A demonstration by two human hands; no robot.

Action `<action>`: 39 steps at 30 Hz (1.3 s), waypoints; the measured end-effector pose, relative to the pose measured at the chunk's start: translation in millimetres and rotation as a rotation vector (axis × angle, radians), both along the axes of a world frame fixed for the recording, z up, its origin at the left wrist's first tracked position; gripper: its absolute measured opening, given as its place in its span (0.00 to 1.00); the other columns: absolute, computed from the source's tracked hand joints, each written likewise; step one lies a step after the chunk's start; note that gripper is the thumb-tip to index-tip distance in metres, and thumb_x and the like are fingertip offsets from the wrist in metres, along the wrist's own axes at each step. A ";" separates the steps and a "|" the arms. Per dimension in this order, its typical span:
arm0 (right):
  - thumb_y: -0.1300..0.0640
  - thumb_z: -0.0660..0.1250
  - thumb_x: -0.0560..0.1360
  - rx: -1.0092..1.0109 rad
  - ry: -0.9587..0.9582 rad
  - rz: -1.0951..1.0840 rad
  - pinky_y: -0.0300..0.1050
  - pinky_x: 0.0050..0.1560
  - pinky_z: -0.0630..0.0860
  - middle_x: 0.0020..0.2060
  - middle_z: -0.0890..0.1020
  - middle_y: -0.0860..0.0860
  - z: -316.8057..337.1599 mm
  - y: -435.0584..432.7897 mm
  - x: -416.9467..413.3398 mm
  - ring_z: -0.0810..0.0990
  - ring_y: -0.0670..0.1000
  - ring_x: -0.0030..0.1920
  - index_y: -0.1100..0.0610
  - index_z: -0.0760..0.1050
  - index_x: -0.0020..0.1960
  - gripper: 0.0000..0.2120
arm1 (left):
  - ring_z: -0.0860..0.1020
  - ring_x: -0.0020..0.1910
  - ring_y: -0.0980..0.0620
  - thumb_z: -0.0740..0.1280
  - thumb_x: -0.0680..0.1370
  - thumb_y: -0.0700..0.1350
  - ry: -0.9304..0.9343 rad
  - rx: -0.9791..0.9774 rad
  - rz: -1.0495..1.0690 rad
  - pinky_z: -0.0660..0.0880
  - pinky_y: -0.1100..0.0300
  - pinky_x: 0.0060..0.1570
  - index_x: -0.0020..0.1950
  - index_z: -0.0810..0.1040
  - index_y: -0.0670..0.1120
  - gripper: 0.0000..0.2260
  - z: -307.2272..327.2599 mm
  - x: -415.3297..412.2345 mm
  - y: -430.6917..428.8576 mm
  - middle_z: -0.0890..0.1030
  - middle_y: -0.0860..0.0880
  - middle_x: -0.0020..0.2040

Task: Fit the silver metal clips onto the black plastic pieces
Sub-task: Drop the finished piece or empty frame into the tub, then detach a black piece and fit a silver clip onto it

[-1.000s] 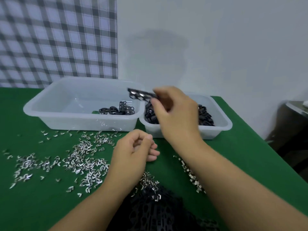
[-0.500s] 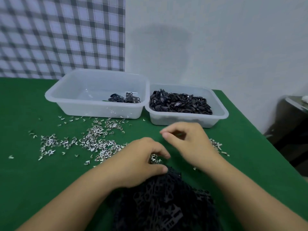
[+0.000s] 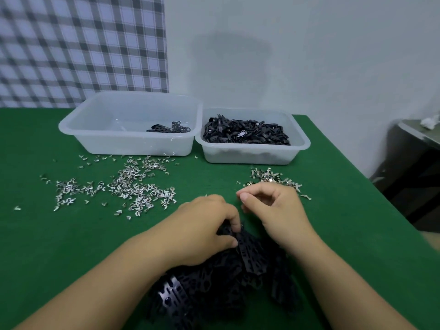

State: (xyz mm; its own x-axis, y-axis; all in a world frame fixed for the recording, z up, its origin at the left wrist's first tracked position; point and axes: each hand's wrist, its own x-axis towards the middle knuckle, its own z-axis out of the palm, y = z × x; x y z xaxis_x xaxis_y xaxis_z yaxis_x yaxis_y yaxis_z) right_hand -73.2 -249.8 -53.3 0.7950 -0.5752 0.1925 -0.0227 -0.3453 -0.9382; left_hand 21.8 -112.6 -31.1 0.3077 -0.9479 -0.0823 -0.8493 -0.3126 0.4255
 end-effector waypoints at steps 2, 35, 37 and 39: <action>0.65 0.69 0.72 0.026 -0.014 -0.006 0.37 0.38 0.77 0.33 0.84 0.52 -2.5 -0.9 -0.8 0.79 0.46 0.34 0.51 0.81 0.37 0.10 | 0.69 0.60 0.56 0.69 0.74 0.54 0.025 -0.016 -0.028 0.67 0.53 0.63 0.58 0.70 0.64 0.15 -0.1 -1.0 0.6 0.71 0.59 0.56; 0.67 0.69 0.71 0.162 -0.117 0.046 0.34 0.37 0.76 0.36 0.84 0.53 -1.1 -38.8 37.3 0.79 0.45 0.33 0.55 0.82 0.47 0.10 | 0.79 0.29 0.61 0.66 0.77 0.42 0.572 -0.567 0.363 0.74 0.69 0.29 0.41 0.84 0.49 0.08 -21.6 53.5 -44.1 0.83 0.51 0.32; 0.68 0.70 0.70 0.150 -0.139 -0.005 0.33 0.35 0.75 0.33 0.84 0.50 -0.7 -41.1 39.7 0.79 0.43 0.32 0.55 0.82 0.45 0.10 | 0.80 0.30 0.59 0.68 0.75 0.40 0.746 -0.651 0.387 0.76 0.69 0.30 0.44 0.84 0.46 0.05 -22.6 54.5 -46.2 0.84 0.47 0.34; 0.68 0.71 0.69 0.159 -0.173 -0.049 0.32 0.35 0.75 0.32 0.83 0.48 -0.9 -43.3 41.1 0.79 0.43 0.31 0.56 0.81 0.45 0.10 | 0.84 0.35 0.53 0.71 0.70 0.40 0.921 -0.682 0.390 0.78 0.67 0.33 0.47 0.83 0.45 0.07 -23.5 55.9 -47.1 0.85 0.44 0.37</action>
